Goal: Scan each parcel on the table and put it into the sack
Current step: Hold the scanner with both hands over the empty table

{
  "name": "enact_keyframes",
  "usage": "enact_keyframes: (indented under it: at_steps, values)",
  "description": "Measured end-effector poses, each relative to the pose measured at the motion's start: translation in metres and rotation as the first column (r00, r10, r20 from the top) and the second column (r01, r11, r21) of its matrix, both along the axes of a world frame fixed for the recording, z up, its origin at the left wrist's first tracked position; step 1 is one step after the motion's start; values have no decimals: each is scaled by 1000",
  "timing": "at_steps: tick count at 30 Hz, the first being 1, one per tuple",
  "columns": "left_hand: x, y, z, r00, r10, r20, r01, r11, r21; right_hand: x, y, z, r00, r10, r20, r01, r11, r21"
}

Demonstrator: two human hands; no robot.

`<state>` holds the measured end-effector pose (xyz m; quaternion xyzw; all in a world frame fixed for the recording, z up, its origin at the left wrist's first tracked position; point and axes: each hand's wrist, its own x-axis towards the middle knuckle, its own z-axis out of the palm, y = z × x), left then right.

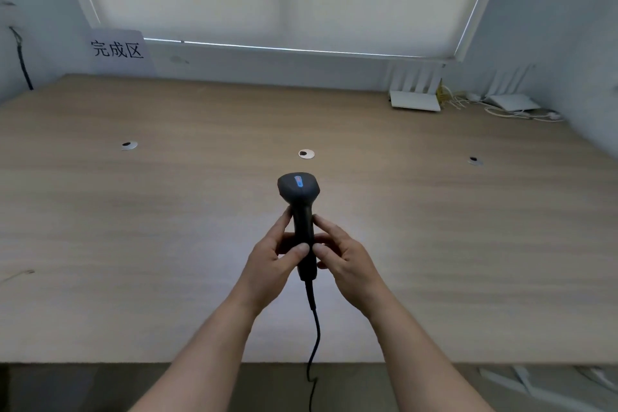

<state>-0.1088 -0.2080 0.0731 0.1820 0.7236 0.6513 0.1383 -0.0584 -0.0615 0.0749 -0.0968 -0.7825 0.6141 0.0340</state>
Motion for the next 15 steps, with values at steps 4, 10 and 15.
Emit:
enact_keyframes:
  at_steps: [4, 10, 15]
  values:
    - [0, -6, -21, 995, -63, 71, 65, 997, -33, 8, -11, -20, 996, -30, 89, 29, 1000, 2]
    - [1, -11, -48, 985, -57, 164, 72, 993, -91, 10, -23, -54, 984, -75, 159, 79, 997, -20]
    - [2, -3, -66, 964, -57, 259, 86, 991, -104, 7, -19, -78, 974, -85, 210, 97, 994, -48]
